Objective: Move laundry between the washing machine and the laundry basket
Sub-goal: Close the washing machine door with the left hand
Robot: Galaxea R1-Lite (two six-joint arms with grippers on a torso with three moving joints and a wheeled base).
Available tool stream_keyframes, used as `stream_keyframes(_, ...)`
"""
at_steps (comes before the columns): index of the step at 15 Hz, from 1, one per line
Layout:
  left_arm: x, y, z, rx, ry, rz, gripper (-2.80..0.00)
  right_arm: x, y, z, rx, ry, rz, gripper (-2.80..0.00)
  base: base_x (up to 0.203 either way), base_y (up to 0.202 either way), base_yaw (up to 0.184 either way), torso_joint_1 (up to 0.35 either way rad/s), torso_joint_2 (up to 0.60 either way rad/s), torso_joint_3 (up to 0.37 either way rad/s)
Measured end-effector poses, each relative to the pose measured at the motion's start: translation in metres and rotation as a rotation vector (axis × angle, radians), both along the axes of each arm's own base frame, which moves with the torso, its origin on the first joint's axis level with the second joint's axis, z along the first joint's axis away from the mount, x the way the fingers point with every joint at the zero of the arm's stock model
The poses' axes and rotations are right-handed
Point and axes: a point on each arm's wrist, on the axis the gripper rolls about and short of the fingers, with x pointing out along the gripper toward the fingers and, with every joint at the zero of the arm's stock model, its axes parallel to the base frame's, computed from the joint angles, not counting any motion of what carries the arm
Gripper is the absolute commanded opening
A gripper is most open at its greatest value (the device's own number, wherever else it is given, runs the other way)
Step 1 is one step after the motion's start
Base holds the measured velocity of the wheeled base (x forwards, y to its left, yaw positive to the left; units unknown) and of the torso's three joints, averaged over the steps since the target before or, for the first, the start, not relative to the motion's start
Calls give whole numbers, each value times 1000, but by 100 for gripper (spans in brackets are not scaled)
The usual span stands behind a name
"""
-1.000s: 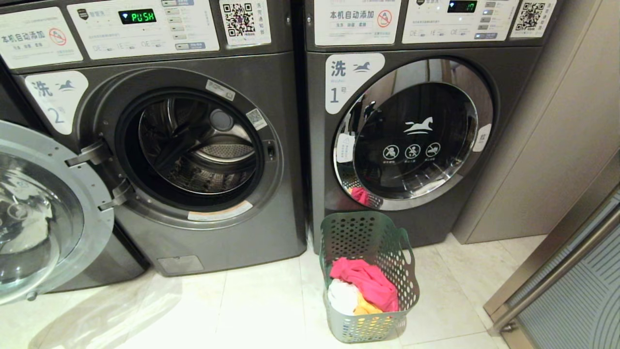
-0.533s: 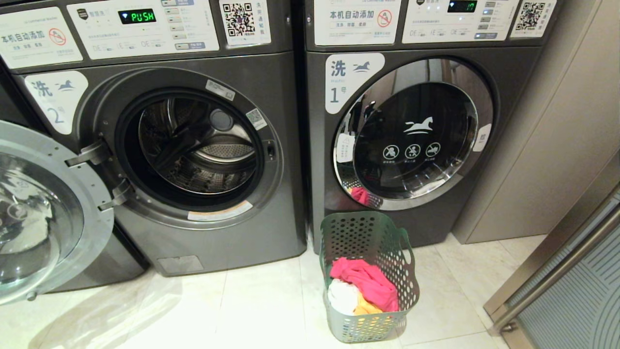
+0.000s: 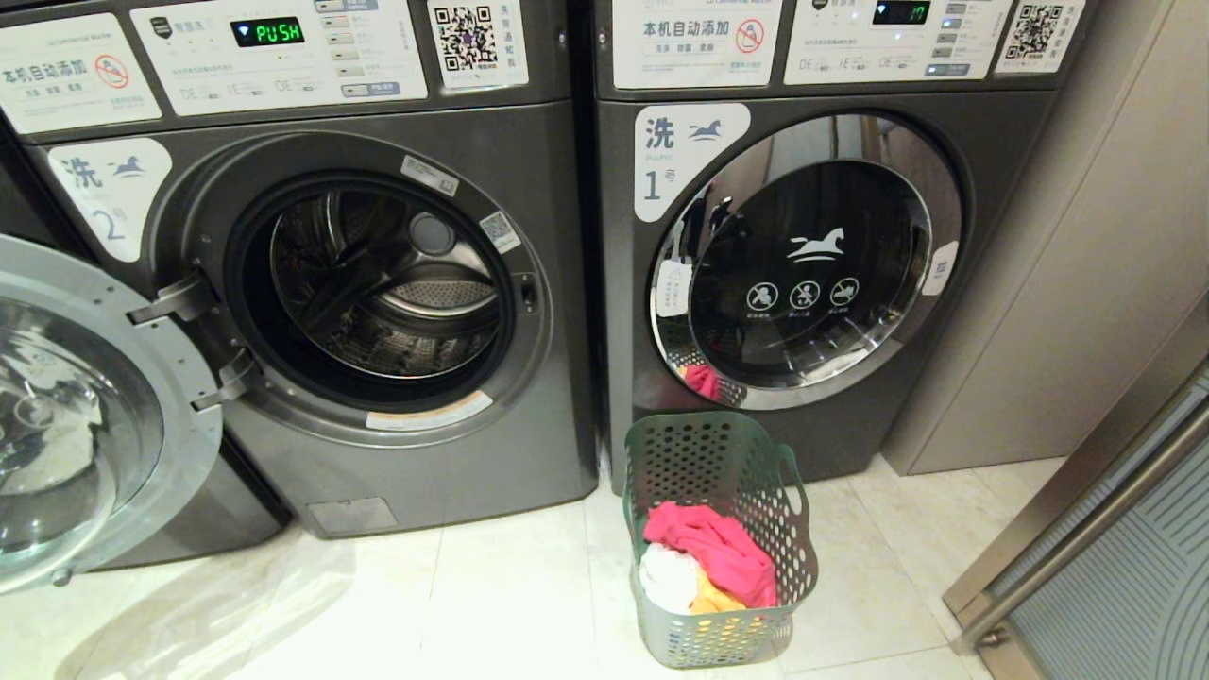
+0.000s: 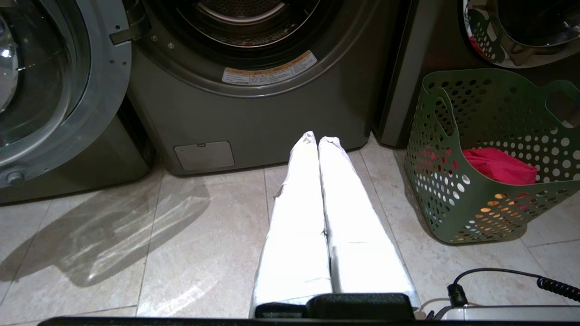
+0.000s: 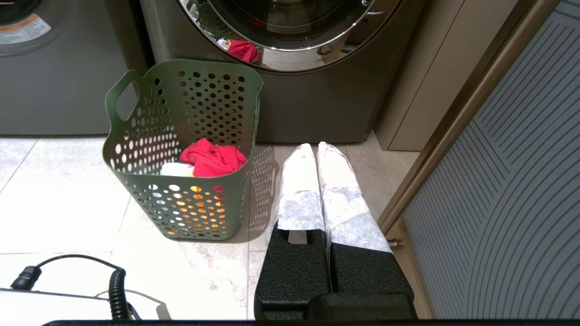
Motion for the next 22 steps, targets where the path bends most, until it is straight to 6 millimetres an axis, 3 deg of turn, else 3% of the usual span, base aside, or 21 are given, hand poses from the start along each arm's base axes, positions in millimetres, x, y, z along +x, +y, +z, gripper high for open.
stream_keyframes(5, 0, 0, 0, -13, 1, 3, -280, 0, 0, 0, 1, 0, 0, -280, -1, -4, 13, 0, 0, 1)
stream_keyframes(12, 0, 0, 0, -22, -2, 4, -280, 0, 0, 0, 0, 0, 0, -280, 1, -7, 152, 3, 4, 3)
stream_keyframes(18, 0, 0, 0, -8, 0, -1, -280, 0, 0, 0, 2, 1, 0, -280, 0, -1, 9, 1, 1, 0)
stream_keyframes(20, -2, 0, 8, 31, -32, -2, -280, 0, 0, 0, 9, 1, 0, -280, 0, 0, 0, 0, 0, 0)
stream_keyframes(22, -13, 0, 38, 45, -126, 2, -280, 0, 0, 0, 16, 1, -2, -280, 0, 0, 0, 0, 0, 0)
